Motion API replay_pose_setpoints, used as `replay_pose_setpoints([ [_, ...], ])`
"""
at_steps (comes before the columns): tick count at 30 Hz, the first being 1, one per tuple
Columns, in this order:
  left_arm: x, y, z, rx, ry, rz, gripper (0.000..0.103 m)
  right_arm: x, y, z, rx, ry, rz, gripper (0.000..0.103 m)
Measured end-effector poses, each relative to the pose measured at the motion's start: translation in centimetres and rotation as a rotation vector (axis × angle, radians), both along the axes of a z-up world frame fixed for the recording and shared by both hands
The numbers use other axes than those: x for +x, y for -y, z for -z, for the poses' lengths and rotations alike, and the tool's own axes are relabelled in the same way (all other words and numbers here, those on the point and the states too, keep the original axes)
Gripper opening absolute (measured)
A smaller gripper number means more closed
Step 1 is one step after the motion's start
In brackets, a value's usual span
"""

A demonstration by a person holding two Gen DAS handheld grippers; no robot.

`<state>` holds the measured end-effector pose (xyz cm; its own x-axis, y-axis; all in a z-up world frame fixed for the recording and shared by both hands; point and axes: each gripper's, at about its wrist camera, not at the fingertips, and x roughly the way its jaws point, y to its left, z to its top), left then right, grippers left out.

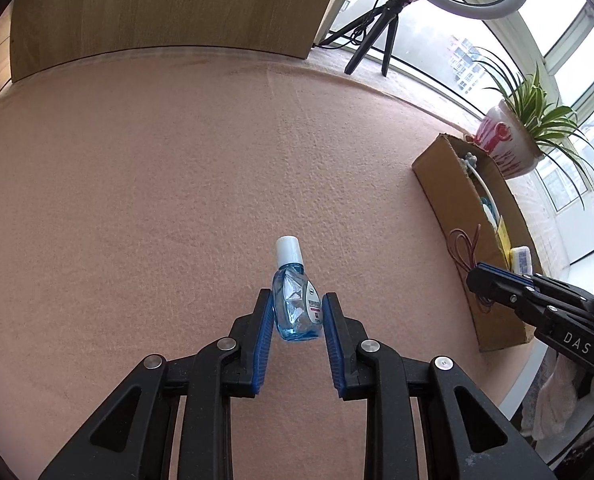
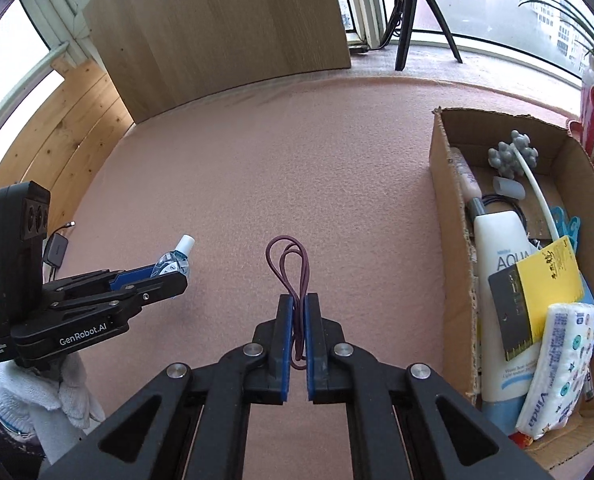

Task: Organize objects
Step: 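Carry the bottle and rubber band over the box and open both grippers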

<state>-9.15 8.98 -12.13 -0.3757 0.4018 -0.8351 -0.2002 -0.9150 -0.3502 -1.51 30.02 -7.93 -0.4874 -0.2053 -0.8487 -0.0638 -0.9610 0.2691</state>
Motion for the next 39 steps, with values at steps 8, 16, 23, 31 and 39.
replay_pose_setpoints([
  [8,-1.4,-4.5,-3.6,0.021,-0.073,0.089,0.026,3.1,-4.7,-3.9,-0.003,-0.083,0.118,0.005],
  [16,-2.7,-10.7,-6.1,0.039,-0.119,0.178,0.026,5.9,-9.7,-6.1,0.028,-0.131,0.230,0.005],
  [23,-3.8,-16.0,-6.7,0.043,-0.137,0.251,0.026,7.7,-13.4,-6.3,0.053,-0.135,0.300,0.005],
  [31,-5.2,-22.3,-7.3,0.041,-0.165,0.322,0.026,8.6,-15.5,-5.6,0.048,-0.123,0.324,0.005],
  [39,-6.2,-26.8,-7.2,0.026,-0.180,0.353,0.026,8.9,-16.4,-5.2,0.043,-0.121,0.310,0.005],
])
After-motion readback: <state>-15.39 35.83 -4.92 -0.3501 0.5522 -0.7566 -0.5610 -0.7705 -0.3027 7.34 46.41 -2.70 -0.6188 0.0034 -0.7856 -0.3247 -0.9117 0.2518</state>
